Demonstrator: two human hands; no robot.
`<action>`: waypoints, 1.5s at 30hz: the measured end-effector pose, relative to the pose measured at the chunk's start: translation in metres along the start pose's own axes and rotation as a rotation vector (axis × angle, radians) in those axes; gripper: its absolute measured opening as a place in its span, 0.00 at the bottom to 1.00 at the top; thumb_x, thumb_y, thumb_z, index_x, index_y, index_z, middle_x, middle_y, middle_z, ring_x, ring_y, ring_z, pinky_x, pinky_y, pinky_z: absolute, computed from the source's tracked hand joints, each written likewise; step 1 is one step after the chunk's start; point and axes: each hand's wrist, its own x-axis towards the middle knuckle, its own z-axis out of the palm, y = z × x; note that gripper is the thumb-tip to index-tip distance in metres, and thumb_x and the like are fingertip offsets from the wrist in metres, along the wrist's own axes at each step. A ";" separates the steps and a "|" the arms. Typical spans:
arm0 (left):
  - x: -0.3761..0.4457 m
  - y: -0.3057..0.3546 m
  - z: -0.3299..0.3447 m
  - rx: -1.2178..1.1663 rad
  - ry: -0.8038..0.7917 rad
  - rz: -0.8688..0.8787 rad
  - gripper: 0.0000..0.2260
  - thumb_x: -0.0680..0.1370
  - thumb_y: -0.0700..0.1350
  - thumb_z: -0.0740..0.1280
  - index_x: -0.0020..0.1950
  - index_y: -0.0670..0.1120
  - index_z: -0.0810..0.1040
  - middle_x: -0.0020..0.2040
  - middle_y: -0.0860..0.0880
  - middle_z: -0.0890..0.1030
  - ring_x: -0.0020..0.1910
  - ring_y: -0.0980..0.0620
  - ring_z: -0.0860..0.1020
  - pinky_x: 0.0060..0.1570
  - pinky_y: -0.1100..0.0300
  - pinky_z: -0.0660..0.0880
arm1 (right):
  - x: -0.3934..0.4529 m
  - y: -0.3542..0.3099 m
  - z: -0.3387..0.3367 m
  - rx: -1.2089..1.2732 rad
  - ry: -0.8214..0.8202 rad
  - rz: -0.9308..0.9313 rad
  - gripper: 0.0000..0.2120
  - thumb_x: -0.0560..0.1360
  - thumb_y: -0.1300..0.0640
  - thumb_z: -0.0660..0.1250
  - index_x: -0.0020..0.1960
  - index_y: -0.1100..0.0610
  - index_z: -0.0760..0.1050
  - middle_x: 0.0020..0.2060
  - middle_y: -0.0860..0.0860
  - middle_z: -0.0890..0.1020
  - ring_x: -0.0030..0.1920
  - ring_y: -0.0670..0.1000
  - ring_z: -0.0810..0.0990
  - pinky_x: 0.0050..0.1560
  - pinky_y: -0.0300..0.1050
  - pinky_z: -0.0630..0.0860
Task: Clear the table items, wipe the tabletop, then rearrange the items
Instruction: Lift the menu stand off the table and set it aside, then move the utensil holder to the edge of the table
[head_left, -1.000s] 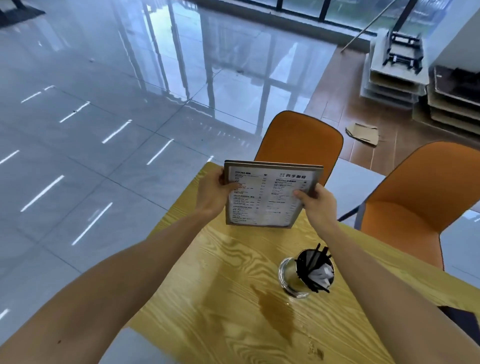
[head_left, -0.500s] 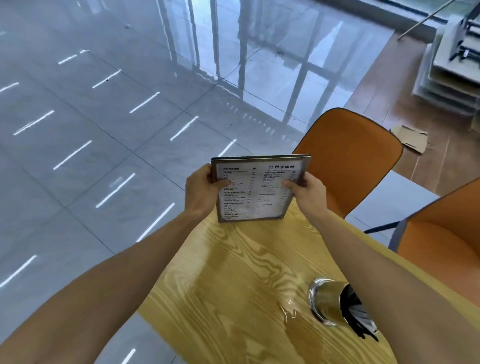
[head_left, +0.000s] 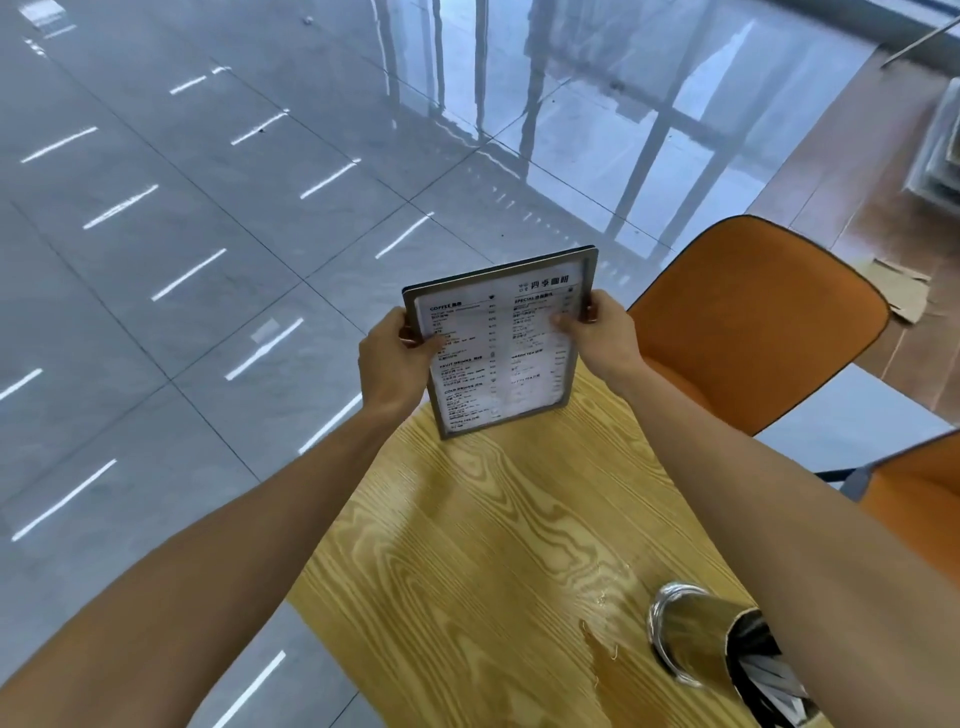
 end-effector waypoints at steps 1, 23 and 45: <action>0.001 -0.001 0.000 0.005 -0.003 -0.002 0.08 0.75 0.41 0.74 0.52 0.48 0.79 0.44 0.58 0.80 0.43 0.61 0.79 0.40 0.68 0.74 | 0.000 -0.001 0.000 -0.006 -0.015 0.009 0.16 0.79 0.58 0.70 0.65 0.60 0.73 0.59 0.51 0.81 0.54 0.49 0.78 0.41 0.34 0.75; -0.154 0.034 0.110 0.078 -0.595 -0.047 0.38 0.75 0.46 0.76 0.80 0.46 0.60 0.77 0.44 0.66 0.74 0.46 0.67 0.69 0.50 0.70 | -0.126 0.078 -0.167 -0.225 -0.054 0.084 0.33 0.77 0.49 0.72 0.78 0.49 0.64 0.75 0.54 0.69 0.74 0.56 0.68 0.72 0.56 0.69; -0.315 0.029 0.189 0.041 -1.075 0.074 0.45 0.65 0.41 0.83 0.77 0.48 0.64 0.69 0.48 0.73 0.66 0.46 0.75 0.61 0.48 0.77 | -0.332 0.239 -0.200 0.080 -0.174 0.323 0.51 0.69 0.64 0.78 0.81 0.45 0.52 0.80 0.51 0.55 0.76 0.59 0.62 0.67 0.61 0.73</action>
